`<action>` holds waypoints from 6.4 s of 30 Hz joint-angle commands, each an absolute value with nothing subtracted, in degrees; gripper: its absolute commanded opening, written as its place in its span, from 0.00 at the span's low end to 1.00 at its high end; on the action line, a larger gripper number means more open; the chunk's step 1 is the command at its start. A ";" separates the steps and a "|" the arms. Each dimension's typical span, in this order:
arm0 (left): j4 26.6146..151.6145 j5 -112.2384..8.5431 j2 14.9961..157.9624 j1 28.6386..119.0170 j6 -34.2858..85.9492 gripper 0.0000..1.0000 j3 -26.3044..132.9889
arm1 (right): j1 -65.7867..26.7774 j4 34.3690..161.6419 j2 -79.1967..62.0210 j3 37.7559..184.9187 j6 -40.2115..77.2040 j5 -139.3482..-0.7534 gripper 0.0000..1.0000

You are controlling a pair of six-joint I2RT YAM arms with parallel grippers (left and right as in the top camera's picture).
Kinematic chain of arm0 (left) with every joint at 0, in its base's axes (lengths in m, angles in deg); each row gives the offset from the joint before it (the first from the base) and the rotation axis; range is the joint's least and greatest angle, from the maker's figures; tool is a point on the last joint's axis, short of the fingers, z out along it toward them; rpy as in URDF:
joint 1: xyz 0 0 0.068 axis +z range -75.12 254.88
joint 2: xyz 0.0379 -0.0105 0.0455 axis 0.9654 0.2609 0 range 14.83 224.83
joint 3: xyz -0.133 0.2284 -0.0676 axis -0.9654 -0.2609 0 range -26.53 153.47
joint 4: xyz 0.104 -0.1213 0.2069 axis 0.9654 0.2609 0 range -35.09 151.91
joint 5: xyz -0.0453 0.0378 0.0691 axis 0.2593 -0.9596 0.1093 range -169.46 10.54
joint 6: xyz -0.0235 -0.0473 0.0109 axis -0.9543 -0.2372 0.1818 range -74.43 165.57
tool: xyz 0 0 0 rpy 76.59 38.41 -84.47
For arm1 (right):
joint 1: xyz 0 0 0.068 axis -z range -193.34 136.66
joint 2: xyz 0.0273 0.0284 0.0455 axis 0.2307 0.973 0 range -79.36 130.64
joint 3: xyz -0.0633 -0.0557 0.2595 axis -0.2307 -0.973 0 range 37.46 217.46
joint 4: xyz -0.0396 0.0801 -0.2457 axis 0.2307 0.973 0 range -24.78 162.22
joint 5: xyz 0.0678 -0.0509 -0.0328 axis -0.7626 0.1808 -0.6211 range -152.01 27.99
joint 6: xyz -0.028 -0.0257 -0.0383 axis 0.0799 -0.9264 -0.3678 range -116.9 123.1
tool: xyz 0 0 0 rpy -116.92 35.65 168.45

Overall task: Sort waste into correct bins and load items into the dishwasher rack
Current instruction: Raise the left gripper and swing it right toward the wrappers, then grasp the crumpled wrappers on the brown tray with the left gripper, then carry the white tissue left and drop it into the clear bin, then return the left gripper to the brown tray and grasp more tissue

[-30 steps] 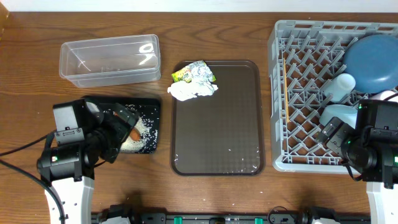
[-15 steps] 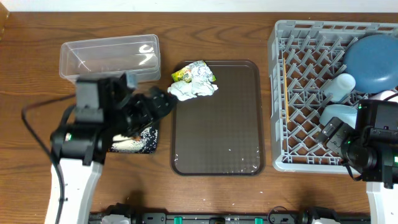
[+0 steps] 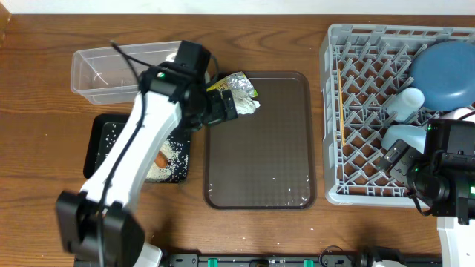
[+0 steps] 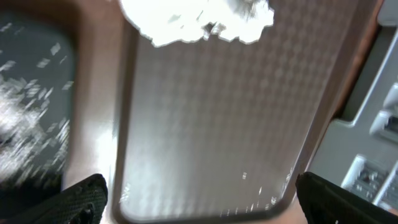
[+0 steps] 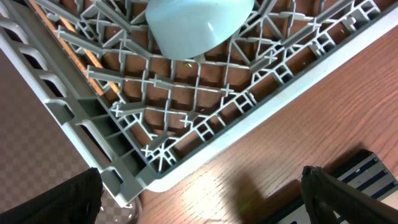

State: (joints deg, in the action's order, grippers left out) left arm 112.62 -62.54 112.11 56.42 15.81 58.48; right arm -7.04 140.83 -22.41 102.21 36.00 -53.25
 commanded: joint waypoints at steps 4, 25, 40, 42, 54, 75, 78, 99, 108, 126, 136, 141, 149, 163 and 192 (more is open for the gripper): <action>104.58 -57.81 117.81 53.58 18.37 0.99 59.44 | -6.45 140.90 -22.46 102.23 36.90 -53.04 0.99; 108.43 -71.80 136.06 51.65 20.75 0.99 77.08 | -6.45 140.88 -22.46 102.23 36.88 -53.06 0.99; 98.74 -75.91 138.01 48.66 13.01 1.00 73.82 | -6.45 140.88 -22.46 102.23 36.88 -53.04 0.99; 98.72 -77.53 138.92 48.22 11.70 1.00 73.82 | -6.45 140.88 -22.46 102.23 36.88 -53.04 0.99; 98.85 -79.30 141.09 48.16 4.51 0.90 73.80 | -6.45 140.88 -22.46 102.23 36.90 -53.04 0.99; 99.05 -81.68 144.48 45.82 2.76 0.72 73.80 | -6.45 140.88 -22.46 102.23 36.90 -53.06 0.99; 98.66 -81.68 144.63 46.21 2.83 0.72 73.80 | -6.45 140.88 -22.46 102.23 36.88 -53.06 0.99; 106.46 -67.23 136.83 45.08 2.83 0.07 74.70 | -6.45 140.88 -22.46 102.23 36.88 -53.06 0.99; 114.87 -60.61 129.00 42.23 2.81 0.06 74.70 | -6.45 140.88 -22.46 102.23 36.88 -53.04 0.99; 104.88 -99.95 116.85 52.66 3.75 0.06 74.67 | -6.45 140.90 -22.46 102.21 36.90 -53.04 0.99; 95.55 -104.61 123.03 63.19 3.92 0.12 74.57 | -6.45 140.88 -22.46 102.23 36.88 -53.06 0.99; 93.93 -104.57 127.06 67.57 3.90 0.40 74.57 | -6.45 140.88 -22.46 102.23 36.90 -53.04 0.99; 93.80 -104.48 128.63 71.30 3.92 0.79 74.59 | -6.45 140.90 -22.46 102.23 36.90 -53.04 0.99; 108.53 -70.84 119.87 67.15 3.90 0.81 74.57 | -6.45 140.88 -22.46 102.23 36.90 -53.04 0.99; 85.76 -76.68 122.31 56.90 -7.47 0.79 48.47 | -6.45 140.88 -22.46 102.21 36.90 -53.04 0.99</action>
